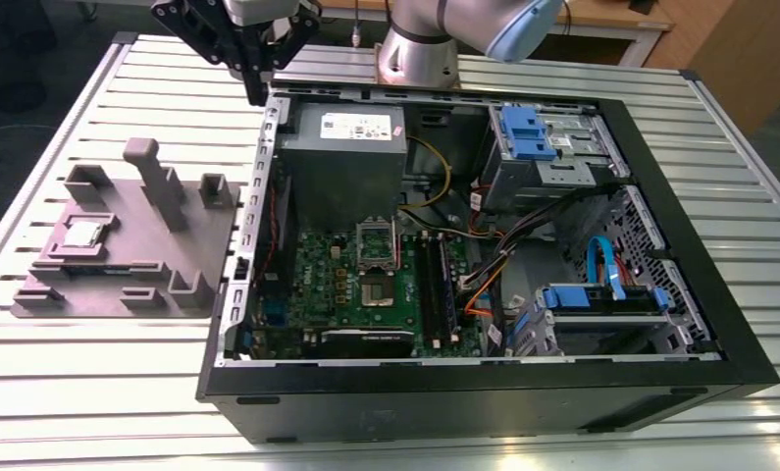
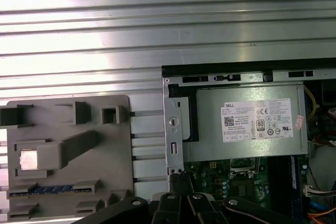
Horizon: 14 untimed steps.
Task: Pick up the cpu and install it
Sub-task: 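Reach for the cpu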
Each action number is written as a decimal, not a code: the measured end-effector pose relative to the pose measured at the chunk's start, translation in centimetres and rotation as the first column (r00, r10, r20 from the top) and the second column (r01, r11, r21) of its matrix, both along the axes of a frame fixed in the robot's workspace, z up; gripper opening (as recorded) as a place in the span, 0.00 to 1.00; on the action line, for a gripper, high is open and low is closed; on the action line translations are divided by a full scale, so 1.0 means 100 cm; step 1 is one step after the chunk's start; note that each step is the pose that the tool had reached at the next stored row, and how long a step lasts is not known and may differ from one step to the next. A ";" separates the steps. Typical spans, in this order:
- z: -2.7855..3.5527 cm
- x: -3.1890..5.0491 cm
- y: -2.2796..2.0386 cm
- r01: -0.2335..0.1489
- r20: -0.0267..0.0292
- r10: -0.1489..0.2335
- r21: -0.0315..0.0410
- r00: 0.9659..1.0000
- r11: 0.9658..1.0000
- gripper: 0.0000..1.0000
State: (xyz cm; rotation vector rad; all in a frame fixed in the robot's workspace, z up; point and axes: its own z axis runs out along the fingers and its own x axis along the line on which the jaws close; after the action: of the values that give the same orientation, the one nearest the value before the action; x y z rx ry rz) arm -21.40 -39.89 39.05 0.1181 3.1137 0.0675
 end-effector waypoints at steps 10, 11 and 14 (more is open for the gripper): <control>0.0000 -0.0023 0.0000 0.000 0.000 0.000 0.000 1.000 1.000 0.10; 0.0000 -0.0026 0.0000 0.000 0.000 0.000 0.000 1.000 1.000 0.10; 0.0000 -0.0033 0.0000 0.000 0.000 0.000 0.000 1.000 1.000 0.10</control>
State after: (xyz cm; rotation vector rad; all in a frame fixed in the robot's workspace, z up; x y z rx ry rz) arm -21.73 -39.89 39.05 0.1180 3.1136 0.0675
